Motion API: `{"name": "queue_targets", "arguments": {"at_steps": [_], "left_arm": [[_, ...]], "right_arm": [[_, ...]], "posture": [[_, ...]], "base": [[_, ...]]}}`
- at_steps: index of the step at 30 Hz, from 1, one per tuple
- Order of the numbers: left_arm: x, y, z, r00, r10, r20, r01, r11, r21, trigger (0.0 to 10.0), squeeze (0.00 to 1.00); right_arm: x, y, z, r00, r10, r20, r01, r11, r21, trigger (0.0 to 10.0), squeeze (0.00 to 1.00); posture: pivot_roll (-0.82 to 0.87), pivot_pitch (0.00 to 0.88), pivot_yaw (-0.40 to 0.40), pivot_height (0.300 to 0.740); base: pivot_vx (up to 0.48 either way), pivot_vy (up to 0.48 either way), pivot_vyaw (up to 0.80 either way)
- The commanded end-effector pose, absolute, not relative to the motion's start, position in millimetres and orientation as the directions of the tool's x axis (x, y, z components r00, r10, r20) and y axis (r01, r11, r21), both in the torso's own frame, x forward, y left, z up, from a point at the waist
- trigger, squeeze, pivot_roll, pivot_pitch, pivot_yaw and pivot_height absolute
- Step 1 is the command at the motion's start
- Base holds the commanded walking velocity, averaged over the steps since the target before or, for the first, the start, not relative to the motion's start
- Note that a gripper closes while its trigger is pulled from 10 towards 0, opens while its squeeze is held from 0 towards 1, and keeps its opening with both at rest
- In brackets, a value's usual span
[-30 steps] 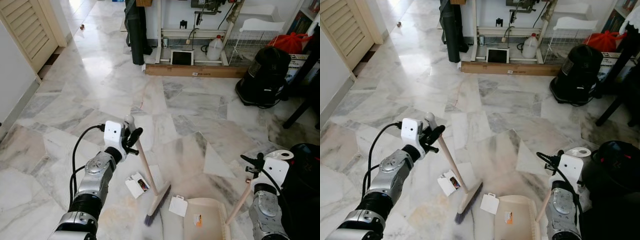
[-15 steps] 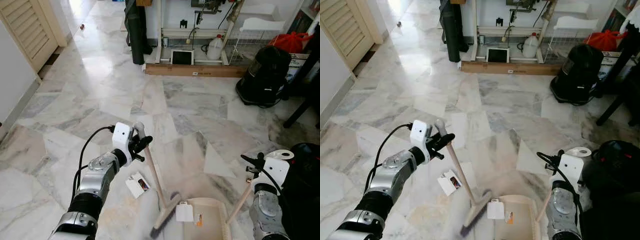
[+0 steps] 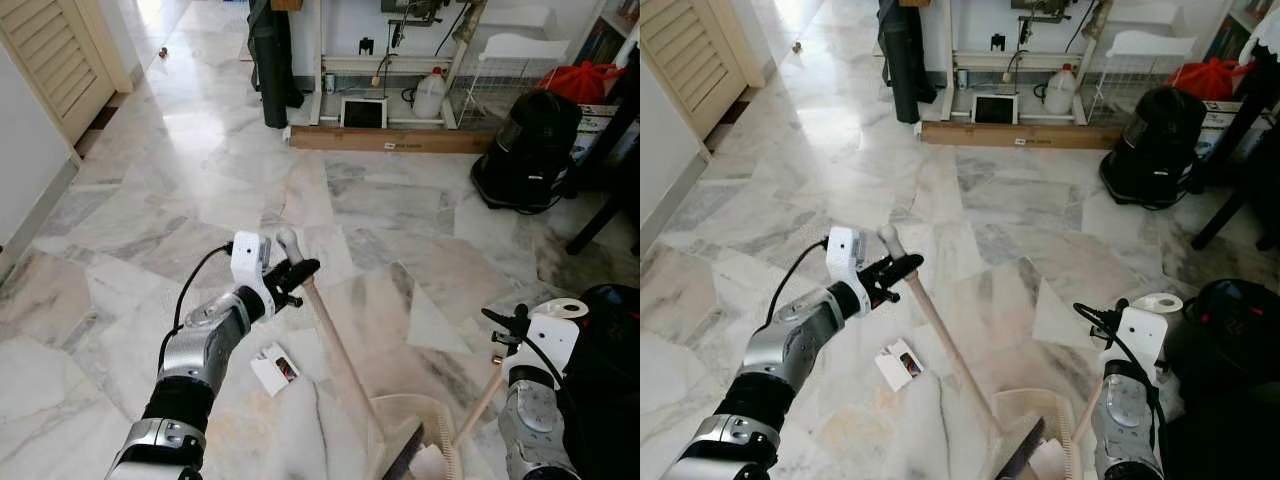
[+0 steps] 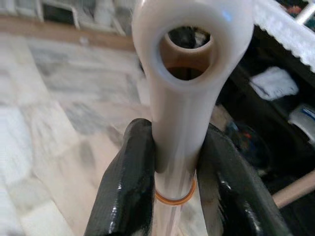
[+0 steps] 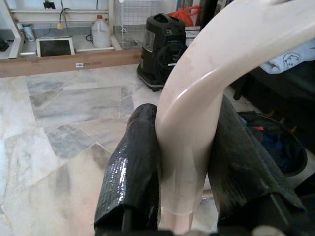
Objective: Sweep floor
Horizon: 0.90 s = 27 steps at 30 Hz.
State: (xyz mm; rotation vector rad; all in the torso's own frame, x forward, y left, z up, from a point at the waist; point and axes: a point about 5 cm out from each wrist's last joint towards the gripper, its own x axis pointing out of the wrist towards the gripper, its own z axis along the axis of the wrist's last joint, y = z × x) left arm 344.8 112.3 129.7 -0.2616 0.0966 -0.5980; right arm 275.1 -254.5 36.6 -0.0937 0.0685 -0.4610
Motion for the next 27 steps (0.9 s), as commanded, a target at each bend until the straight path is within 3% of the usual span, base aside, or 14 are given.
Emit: {"name": "queue_targets", "arguments": {"at_steps": [1,8,14,27], "left_arm": [[349,119,149,0.853,-0.518,0.057,0.520,0.838,-0.163,10.0,0.00],[349,123,173,0.887,-0.411,0.212,0.398,0.912,0.103,10.0,0.00],[346,130,166,0.907,-0.331,0.260,0.283,0.937,0.205,10.0,0.00],[344,152,137,0.959,-0.167,0.229,0.137,0.980,0.144,10.0,0.00]], "right_arm": [[275,-256,38,0.892,-0.450,-0.038,0.444,0.890,-0.103,10.0,0.00],[279,-252,40,0.891,-0.452,-0.041,0.453,0.892,-0.003,10.0,0.00],[284,-251,50,0.891,-0.454,0.007,0.453,0.889,0.072,10.0,0.00],[296,-260,90,0.875,-0.452,0.173,0.424,0.889,0.175,10.0,0.00]], "posture": [[0.13,0.118,0.000,0.740],[0.14,0.095,-0.010,0.740],[0.13,0.064,-0.014,0.740],[0.11,0.000,-0.037,0.740]], "base": [[0.000,0.000,0.00],[0.000,0.000,0.00],[0.000,0.000,0.00],[0.000,0.000,0.00]]}}
